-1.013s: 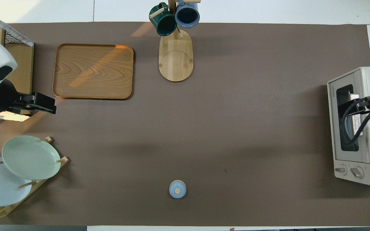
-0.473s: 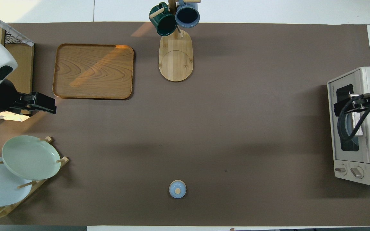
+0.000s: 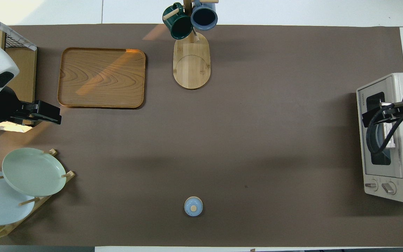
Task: Put eggplant into oven
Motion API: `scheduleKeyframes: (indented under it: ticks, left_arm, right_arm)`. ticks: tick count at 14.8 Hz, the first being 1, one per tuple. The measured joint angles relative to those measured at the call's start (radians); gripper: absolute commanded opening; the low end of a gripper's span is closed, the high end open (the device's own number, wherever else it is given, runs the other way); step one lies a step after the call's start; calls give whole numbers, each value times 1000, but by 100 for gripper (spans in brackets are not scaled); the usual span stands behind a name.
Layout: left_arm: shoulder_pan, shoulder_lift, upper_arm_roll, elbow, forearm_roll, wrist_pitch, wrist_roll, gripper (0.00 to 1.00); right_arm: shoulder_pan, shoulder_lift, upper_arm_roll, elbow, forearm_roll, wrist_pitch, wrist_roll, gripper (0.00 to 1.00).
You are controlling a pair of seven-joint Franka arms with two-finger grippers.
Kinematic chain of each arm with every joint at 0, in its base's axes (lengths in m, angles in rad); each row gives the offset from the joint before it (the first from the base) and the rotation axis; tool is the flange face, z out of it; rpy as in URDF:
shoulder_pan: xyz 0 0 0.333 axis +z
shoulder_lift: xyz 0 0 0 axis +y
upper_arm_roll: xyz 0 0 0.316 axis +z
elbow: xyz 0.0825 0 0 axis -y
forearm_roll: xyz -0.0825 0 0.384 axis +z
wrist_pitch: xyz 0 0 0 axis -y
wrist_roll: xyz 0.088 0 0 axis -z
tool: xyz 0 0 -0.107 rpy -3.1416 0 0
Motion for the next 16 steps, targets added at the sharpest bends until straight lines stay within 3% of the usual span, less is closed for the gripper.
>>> scheduleKeyframes:
  ticks: [16]
  left_arm:
    - [0, 0, 0, 0, 0, 0, 0, 100]
  right_arm:
    - [1, 3, -26, 1, 34, 16, 59, 100]
